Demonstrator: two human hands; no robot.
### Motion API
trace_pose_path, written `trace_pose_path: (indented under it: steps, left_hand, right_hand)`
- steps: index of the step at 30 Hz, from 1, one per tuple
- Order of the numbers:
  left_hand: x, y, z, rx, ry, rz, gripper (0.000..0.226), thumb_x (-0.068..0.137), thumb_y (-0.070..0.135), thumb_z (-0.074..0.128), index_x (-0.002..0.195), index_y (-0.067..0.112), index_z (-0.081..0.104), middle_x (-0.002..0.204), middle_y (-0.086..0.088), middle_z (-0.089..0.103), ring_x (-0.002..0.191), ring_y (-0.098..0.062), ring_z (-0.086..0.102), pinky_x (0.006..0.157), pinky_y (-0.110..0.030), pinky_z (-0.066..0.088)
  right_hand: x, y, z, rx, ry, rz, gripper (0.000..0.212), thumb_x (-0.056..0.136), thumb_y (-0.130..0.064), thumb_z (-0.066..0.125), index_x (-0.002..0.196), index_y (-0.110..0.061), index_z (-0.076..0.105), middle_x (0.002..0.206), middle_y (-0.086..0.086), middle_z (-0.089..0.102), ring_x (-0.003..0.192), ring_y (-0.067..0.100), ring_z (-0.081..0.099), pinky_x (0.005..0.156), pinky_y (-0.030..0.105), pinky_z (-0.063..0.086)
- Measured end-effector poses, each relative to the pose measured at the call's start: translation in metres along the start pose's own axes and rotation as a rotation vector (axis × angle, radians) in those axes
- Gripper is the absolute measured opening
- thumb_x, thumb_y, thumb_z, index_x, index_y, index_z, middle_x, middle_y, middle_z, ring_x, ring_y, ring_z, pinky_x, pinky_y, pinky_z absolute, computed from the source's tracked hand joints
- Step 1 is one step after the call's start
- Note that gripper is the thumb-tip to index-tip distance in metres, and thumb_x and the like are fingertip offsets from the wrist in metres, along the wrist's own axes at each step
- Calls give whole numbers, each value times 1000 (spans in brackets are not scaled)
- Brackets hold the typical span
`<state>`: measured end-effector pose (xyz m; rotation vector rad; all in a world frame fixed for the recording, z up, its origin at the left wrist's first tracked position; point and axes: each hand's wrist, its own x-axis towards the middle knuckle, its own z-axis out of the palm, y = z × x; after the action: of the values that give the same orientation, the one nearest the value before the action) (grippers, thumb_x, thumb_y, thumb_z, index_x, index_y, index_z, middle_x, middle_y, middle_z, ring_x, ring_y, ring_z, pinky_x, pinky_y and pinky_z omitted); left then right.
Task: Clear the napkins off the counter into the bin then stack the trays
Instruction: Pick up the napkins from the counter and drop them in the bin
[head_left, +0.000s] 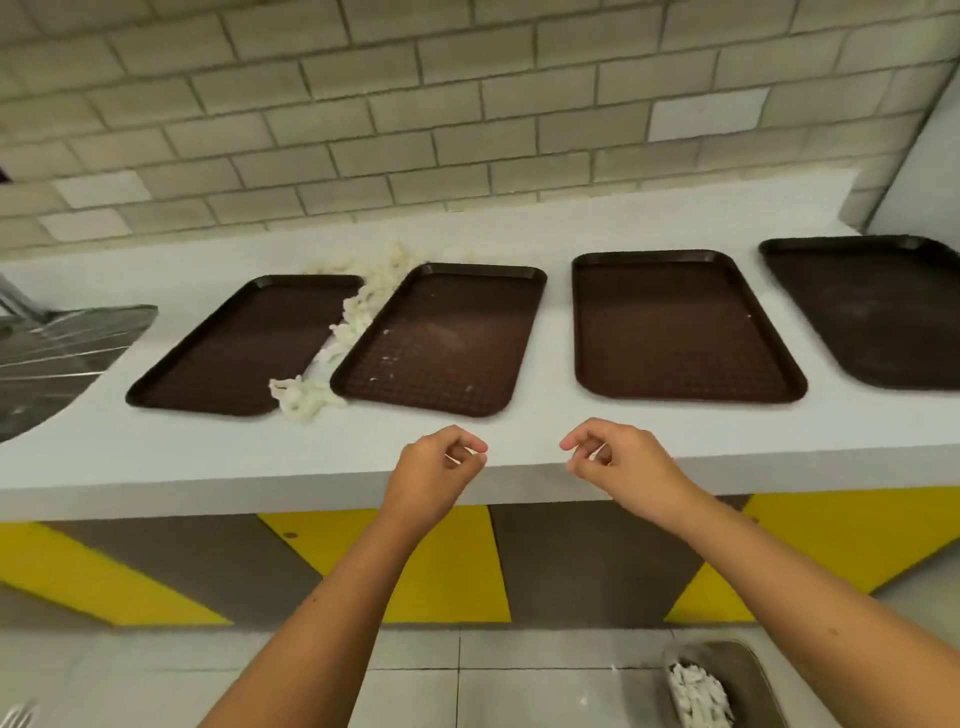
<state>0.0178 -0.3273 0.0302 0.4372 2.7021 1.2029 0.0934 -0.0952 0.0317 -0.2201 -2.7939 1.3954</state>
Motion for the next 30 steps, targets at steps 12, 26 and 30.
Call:
trace_pose_path:
  steps: [12,26,30]
  left_hand:
    - [1,-176,-210,32,151,-113,5,88,26,67,88,30,71,81,9,67,69,-5,64,68,-24,51]
    - [65,-253,-257,-21,76,-164,5,88,33,64,87,36,69,87,10,66,79,-11,66,70,-32,53]
    - [90,-252,-262,-45,61,-141,5,89,31,65,88,34,69,86,11,66,80,-11,65,69,-24,51]
  right_hand:
    - [109,-156,199,53,-30,-135,15,86,-22,69,100,-27,67,98,-10,62,71,9,58,55,13,41]
    - [199,-179,290,-245,-103,-102,40,86,-40,67,124,-39,55,112,-5,49,89,14,56,80,32,48]
    - [212,-171,301,-488,-159,-123,40,86,-50,63,119,-28,55,109,-6,45,94,17,57,73,30,43]
